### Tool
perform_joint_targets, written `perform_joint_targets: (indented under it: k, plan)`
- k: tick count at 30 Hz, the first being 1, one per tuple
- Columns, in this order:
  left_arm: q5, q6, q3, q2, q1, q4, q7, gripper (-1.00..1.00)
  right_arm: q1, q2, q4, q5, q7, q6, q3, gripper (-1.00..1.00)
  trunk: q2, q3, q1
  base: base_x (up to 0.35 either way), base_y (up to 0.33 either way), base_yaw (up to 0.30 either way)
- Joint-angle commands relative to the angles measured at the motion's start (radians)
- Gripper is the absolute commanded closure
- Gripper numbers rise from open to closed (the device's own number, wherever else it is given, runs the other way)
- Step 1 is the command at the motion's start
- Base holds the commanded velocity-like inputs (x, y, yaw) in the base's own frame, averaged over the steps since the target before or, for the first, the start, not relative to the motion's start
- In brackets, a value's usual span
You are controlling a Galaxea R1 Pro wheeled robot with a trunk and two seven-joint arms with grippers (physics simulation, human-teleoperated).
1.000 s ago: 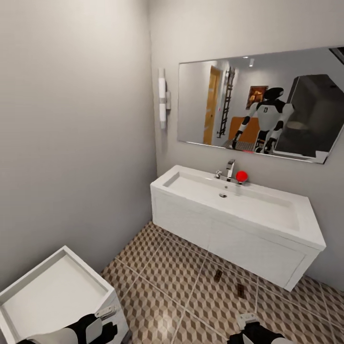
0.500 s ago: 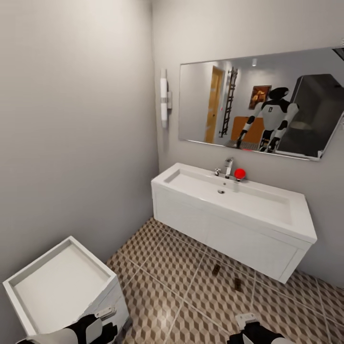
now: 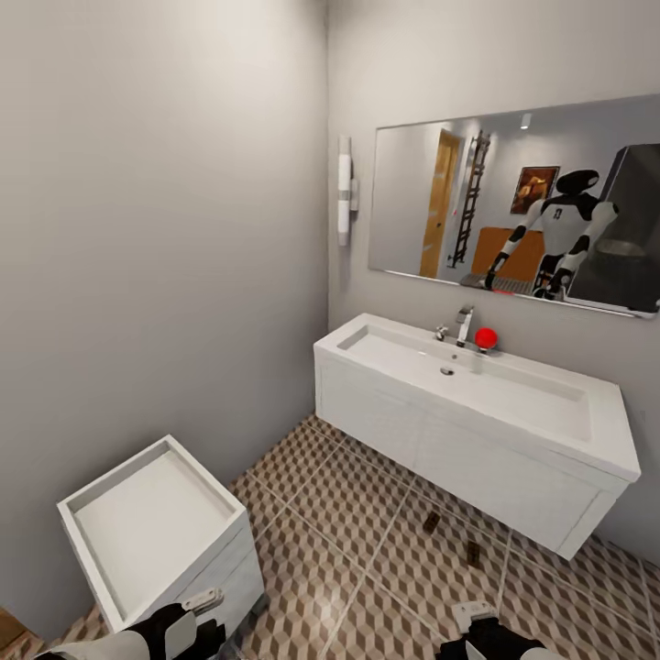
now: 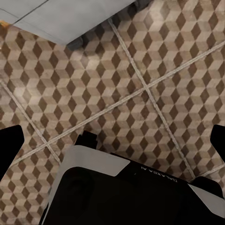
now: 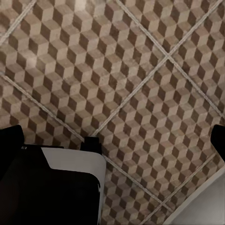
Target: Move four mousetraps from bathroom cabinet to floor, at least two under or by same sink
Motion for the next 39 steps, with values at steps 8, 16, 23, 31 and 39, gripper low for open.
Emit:
perform_joint_targets:
  k: [8,16,23,31,39]
  plan:
    - [0.009,0.003,-0.008,0.000,-0.001,0.001,0.002,-1.00,-0.001,0.000,-0.001,-0.001,0.000,0.005,0.007,-1.00,-0.002,0.000,0.000,-0.003,-0.002,0.081]
    - [0.009,0.003,-0.008,0.000,-0.001,0.001,0.002,-1.00,-0.001,0.000,-0.001,0.000,-0.002,0.005,0.007,-1.00,-0.002,0.003,0.000,-0.031,0.000,0.144]
    - [0.009,0.004,-0.008,0.000,-0.001,0.001,0.002,-1.00,-0.001,0.000,-0.001,0.000,-0.002,0.005,0.007,-1.00,-0.002,0.006,0.000,-0.229,0.000,0.239]
    - [0.009,0.004,-0.008,0.000,-0.001,0.001,0.002,-1.00,-0.001,0.000,-0.001,0.000,-0.002,0.005,0.007,-1.00,-0.002,0.006,0.000,-0.250,0.000,0.119]
    - [0.009,0.004,-0.008,0.000,-0.001,0.001,0.002,-1.00,-0.001,0.000,-0.001,0.000,-0.002,0.005,0.008,-1.00,-0.002,0.006,0.000,-0.065,0.000,0.152]
